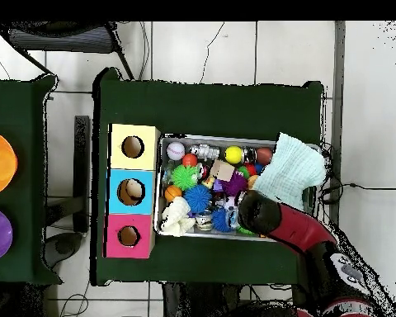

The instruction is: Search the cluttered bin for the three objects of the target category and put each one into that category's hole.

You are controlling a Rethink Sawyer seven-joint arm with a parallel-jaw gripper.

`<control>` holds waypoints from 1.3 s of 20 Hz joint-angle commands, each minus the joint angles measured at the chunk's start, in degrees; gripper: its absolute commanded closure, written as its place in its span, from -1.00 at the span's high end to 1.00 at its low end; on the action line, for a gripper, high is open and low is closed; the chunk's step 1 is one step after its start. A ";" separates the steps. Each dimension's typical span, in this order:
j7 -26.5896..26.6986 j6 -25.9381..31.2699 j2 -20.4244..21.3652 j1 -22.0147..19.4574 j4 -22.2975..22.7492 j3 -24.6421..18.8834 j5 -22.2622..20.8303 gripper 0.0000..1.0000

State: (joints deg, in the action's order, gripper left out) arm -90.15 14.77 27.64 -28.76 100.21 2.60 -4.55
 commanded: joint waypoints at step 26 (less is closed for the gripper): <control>-7.00 0.88 9.64 -2.21 12.89 -11.14 0.89 1.00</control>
State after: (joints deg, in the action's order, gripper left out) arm -90.15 18.70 37.46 -31.41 110.11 -3.79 -2.30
